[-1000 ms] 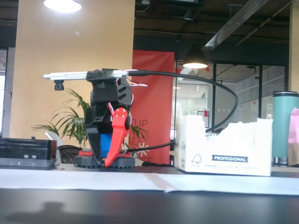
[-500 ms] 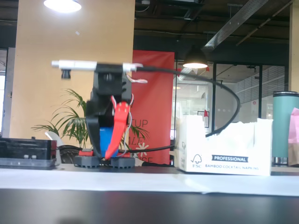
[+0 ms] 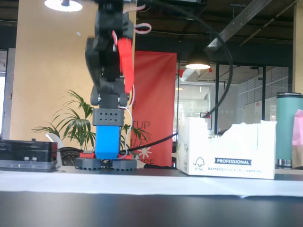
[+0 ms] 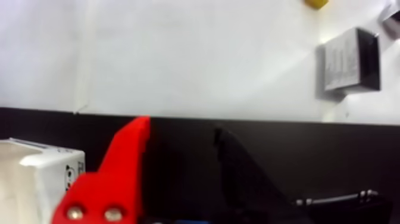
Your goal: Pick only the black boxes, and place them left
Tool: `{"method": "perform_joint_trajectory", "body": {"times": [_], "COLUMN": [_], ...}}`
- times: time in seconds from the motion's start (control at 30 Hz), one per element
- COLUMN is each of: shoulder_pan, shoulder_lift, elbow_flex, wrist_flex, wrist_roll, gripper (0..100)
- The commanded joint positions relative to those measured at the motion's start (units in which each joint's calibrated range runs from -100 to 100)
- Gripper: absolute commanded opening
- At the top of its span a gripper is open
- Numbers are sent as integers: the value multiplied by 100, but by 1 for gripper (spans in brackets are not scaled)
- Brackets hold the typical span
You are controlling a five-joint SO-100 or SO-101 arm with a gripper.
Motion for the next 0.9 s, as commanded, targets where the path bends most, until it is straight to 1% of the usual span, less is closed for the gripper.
{"method": "perform_joint_trajectory", "body": {"times": [0.0,0.07,0.13,0.27,0.43,0.47,0.53,0.6,0.67,0.8,0.87], "shoulder_pan": [177,307,498,853,1459,1598,1866,2126,2343,2628,2810], "shoulder_lift": [562,831,1115,1771,2577,2727,2980,3201,3423,3928,4252], "elbow_flex": [-1390,-1798,-2188,-3003,-3766,-3908,-4129,-4245,-4369,-4706,-4785], "wrist_flex": [22,22,22,22,22,22,22,22,14,-49,-57], "wrist_roll": [10,10,16,68,505,600,863,1068,1168,1179,1342], "gripper": [27,35,40,40,40,42,49,54,54,54,54]}}
